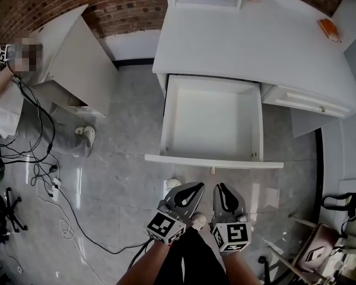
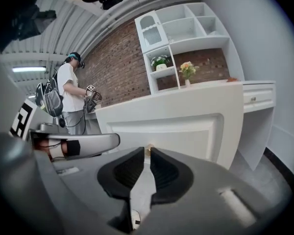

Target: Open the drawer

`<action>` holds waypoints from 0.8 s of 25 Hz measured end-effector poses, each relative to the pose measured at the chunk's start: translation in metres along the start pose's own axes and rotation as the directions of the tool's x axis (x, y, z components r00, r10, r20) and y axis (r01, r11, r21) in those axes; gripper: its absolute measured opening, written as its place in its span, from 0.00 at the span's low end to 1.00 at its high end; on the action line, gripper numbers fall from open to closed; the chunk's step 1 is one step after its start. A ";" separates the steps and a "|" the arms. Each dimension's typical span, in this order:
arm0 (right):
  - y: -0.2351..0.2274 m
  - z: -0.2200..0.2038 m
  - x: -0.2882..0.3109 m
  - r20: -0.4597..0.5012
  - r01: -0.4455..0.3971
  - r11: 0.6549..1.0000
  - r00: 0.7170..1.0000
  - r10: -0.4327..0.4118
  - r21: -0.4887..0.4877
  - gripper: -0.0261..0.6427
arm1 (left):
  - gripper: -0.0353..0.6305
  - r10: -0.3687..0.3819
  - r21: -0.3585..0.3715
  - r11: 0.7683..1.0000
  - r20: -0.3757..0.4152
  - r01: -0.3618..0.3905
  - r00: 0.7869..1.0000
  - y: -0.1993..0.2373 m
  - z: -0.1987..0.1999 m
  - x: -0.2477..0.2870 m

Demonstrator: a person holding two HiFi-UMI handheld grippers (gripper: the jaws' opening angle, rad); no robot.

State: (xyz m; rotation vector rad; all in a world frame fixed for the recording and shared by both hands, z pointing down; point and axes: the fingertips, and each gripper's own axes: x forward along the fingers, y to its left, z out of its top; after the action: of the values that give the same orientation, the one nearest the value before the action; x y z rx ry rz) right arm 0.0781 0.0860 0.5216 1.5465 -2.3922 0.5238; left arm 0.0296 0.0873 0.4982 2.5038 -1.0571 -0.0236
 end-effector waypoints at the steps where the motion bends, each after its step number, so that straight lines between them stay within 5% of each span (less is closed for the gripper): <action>1: 0.001 0.006 -0.004 0.011 -0.006 1.000 1.000 0.006 -0.003 0.08 | 0.06 -0.004 -0.001 1.000 0.003 0.004 1.000 -0.001 0.005 -0.002; 20: 0.037 0.096 -0.059 0.114 -0.129 0.981 0.983 0.146 -0.145 0.04 | 0.06 -0.077 0.016 0.997 0.071 0.077 0.994 -0.052 0.098 -0.021</action>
State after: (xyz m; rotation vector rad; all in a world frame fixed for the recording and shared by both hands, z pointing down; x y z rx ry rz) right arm 0.0676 0.1075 0.4051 1.4007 -2.5827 0.2897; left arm 0.0331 0.0973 0.3858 2.5715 -0.9907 -0.1299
